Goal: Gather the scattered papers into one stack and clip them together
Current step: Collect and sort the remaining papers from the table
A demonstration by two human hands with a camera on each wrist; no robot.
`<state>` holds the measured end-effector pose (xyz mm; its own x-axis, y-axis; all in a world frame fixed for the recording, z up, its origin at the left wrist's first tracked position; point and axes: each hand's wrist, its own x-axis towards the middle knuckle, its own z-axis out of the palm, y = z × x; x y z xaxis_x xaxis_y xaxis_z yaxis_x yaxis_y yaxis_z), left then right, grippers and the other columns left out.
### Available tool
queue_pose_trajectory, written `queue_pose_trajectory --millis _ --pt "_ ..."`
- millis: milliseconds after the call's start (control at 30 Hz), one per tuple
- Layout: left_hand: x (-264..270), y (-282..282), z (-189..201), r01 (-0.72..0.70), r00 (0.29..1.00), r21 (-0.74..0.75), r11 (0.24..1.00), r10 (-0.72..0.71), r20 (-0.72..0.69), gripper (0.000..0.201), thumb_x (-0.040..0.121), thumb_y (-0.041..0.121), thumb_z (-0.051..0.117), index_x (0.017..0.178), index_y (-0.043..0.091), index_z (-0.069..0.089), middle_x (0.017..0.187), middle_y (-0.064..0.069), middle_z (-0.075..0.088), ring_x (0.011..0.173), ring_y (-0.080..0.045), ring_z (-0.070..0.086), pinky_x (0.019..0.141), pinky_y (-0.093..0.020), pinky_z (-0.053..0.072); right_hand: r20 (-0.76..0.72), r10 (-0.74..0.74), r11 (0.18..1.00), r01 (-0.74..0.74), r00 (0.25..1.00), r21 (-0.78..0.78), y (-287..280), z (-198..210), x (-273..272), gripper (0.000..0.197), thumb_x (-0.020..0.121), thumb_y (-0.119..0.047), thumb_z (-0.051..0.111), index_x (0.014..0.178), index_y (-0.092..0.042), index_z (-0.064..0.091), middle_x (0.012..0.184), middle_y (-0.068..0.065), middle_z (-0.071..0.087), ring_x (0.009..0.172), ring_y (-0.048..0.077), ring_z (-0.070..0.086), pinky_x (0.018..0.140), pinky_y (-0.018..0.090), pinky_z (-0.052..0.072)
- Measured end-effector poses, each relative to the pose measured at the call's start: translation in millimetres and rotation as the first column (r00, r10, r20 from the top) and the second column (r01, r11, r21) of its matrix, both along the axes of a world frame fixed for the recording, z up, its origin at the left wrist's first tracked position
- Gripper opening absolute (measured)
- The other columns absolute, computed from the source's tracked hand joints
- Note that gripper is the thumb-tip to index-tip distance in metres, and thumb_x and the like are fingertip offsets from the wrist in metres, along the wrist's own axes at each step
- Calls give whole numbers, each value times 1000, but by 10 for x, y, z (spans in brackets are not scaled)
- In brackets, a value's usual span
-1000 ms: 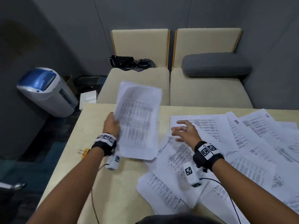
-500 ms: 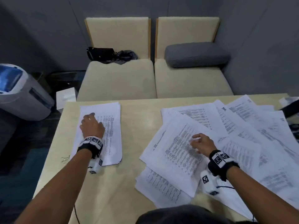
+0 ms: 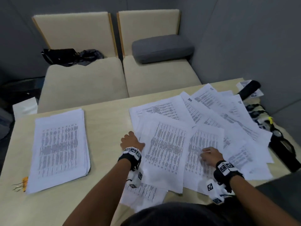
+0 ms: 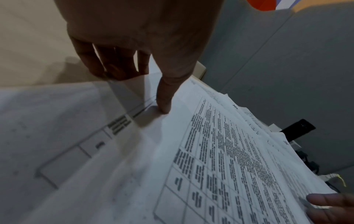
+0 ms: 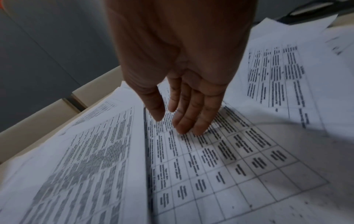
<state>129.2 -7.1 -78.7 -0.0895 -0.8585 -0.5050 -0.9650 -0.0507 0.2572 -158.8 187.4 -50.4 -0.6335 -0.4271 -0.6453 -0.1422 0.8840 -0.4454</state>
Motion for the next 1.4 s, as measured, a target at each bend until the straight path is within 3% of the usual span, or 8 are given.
queue_pose_trajectory --millis 367,567,800,867,1033,1167,1267,1400 --pt "-112 339 40 -40 934 0 999 38 -357 11 86 12 61 95 7 59 88 -8 65 80 -25 60 70 -32 48 323 172 978 -123 931 -166 -299 -76 213 13 84 -14 73 94 -9 66 91 5 70 83 24 67 68 28 54" --pt "350 266 91 -11 999 -34 999 10 -35 13 89 9 45 100 8 51 92 -13 65 82 -34 63 72 -39 55 281 499 843 -534 820 63 -398 -117 346 19 79 -14 69 83 4 69 76 18 69 62 22 57 56 30 44" --pt "388 566 45 28 1000 85 996 -29 9 40 71 40 58 95 9 52 97 -7 53 93 -33 58 78 -39 52 306 172 978 -200 936 63 -364 -175 525 16 73 -6 62 87 -1 56 82 19 67 72 30 68 60 32 53" --pt "310 625 -23 12 999 108 994 -6 -52 49 69 46 62 97 9 52 94 -7 59 86 -32 64 75 -40 56 386 80 993 -107 919 48 -321 -223 650 30 76 -11 73 98 2 58 90 18 69 80 30 70 70 39 60" --pt "134 802 68 -70 994 143 987 82 -78 63 65 38 72 113 9 42 108 -9 54 101 -31 59 83 -38 54 426 20 1000 -19 904 -8 -246 -1326 881 127 15 -44 95 127 -3 53 119 15 65 99 34 68 79 51 59" --pt "110 879 148 7 987 36 999 -13 163 62 66 31 74 116 12 43 123 -11 35 115 -33 37 87 -44 43 54 115 987 -120 992 104 -214 -219 1162 53 74 -33 77 118 -8 61 139 13 40 118 33 50 87 30 47" --pt "151 856 101 48 993 53 997 -53 105 58 68 21 72 117 10 42 121 -11 37 110 -32 43 86 -42 50 36 78 994 -81 996 78 -274 -109 1134 47 79 -27 73 121 -9 63 148 13 20 121 35 45 94 33 44" --pt "203 753 110 -39 989 127 991 56 -134 51 71 11 68 114 11 40 105 -11 55 87 -29 62 74 -41 60 185 61 995 -44 981 -94 -318 -24 1106 38 73 -13 81 108 -5 70 119 13 64 92 24 63 70 25 53"
